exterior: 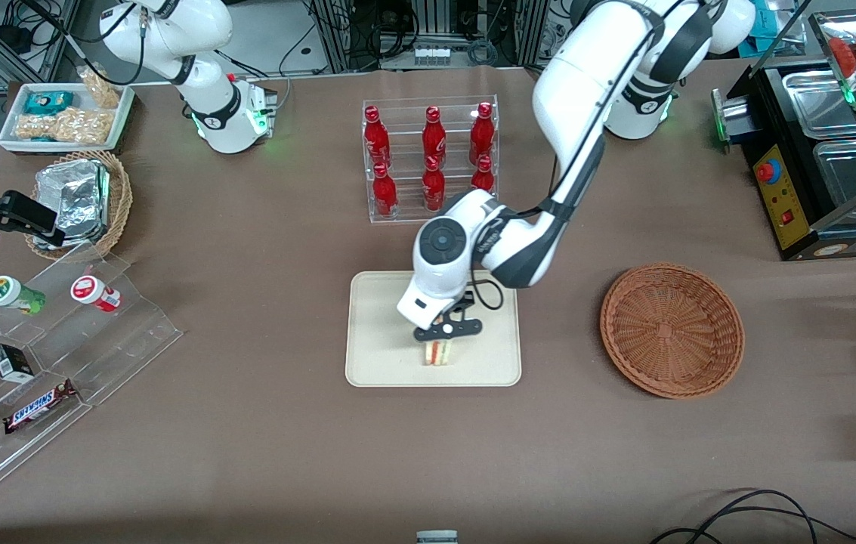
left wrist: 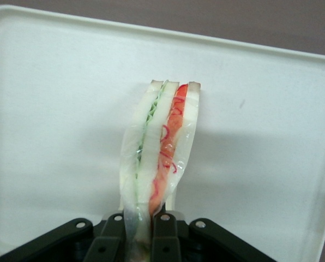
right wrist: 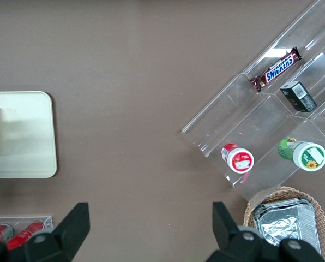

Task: Place sandwich from basket to tray
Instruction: 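Lower the sandwich onto the tray and open the left gripper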

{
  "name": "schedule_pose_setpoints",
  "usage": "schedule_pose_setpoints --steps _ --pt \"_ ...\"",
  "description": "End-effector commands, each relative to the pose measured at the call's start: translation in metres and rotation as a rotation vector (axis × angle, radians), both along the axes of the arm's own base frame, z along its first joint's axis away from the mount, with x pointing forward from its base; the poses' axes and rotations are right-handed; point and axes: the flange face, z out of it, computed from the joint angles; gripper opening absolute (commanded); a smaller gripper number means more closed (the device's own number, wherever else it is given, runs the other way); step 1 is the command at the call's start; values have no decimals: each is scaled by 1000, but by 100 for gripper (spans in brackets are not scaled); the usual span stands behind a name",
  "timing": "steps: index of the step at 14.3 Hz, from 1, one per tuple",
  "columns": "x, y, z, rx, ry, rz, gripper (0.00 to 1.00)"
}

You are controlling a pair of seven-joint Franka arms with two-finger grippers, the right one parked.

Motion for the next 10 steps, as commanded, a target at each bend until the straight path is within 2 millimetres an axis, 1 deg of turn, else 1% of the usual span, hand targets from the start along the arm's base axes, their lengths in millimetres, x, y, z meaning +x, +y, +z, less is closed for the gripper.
schedule_pose_setpoints --steps 1,2,3,4,5,6,7,9,10 --pt "6 -8 2 -1 -25 17 12" --pt "5 -8 1 -4 -19 46 28" --pt "5 -8 1 -4 -18 83 83" --pt "3 -9 4 -2 -20 104 100" --pt "4 -9 10 -1 -22 130 100" --pt "6 -7 26 -8 -38 132 100" --pt "4 0 47 0 -34 138 100" --pt "-9 18 103 16 -27 144 100" --pt "-9 30 130 34 -28 141 100"
